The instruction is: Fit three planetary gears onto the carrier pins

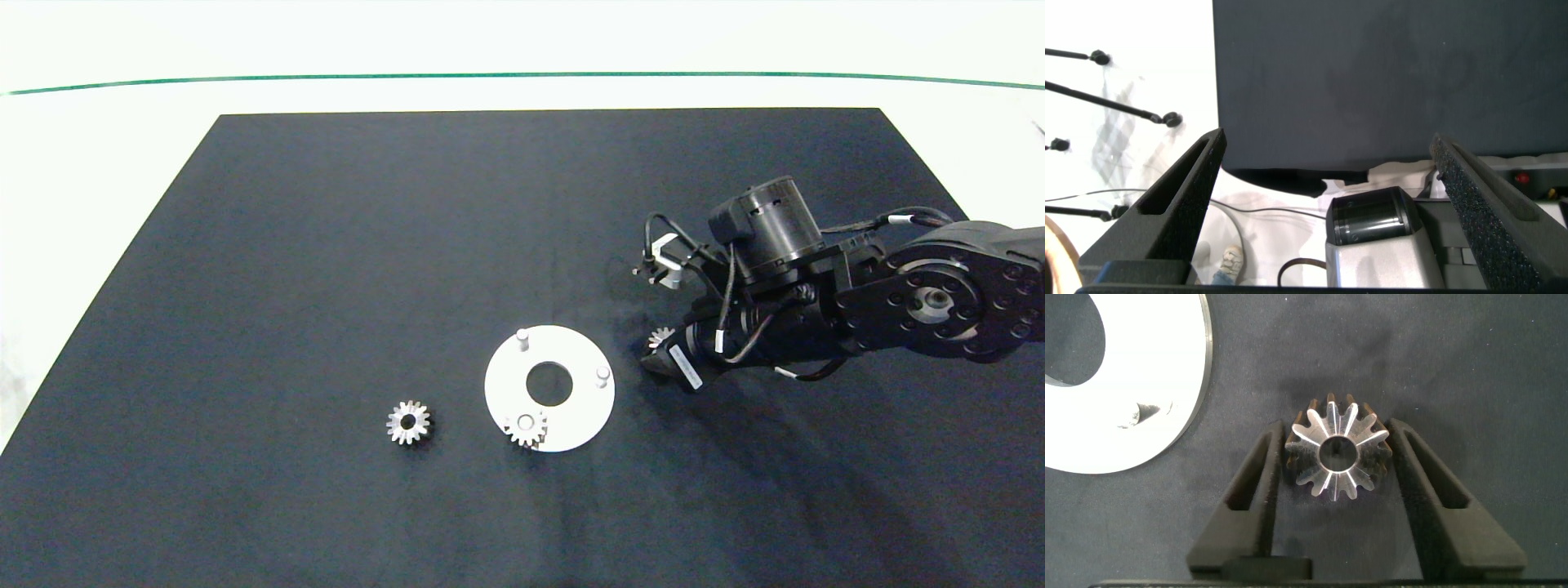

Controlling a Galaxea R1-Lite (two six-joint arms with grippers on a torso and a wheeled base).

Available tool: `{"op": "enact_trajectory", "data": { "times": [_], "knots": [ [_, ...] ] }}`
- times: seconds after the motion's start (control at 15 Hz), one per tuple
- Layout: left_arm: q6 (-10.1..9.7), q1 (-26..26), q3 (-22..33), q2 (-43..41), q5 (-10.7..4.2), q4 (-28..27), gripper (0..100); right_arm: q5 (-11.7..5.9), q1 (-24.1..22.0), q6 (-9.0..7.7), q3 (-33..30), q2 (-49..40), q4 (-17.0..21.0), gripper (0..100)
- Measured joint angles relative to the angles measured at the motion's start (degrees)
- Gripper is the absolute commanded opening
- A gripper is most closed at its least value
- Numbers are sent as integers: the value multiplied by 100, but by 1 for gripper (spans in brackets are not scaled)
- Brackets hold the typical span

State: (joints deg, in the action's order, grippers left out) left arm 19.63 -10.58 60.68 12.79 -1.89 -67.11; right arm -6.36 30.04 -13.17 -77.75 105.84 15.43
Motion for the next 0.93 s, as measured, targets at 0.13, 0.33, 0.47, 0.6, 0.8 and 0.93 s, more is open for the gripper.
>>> {"op": "enact_trajectory", "data": {
  "times": [0.13,0.33,0.47,0.6,0.8,0.93],
  "knots": [
    [22,4,22,2,-34,-2,100,0,0,-2,5,0,-2,42],
    [40,4,23,2,-37,-2,100,-2,0,-2,55,-11,-26,36],
    [40,6,23,5,-34,-2,100,-2,0,-4,90,-38,-15,31],
    [40,6,23,5,-37,-6,100,-39,0,-37,140,-107,29,27],
    [40,4,22,5,-37,-11,100,-91,24,-246,221,-388,61,25],
    [40,-5,22,5,-37,-15,100,-124,179,-273,102,-568,311,25]
  ]
}}
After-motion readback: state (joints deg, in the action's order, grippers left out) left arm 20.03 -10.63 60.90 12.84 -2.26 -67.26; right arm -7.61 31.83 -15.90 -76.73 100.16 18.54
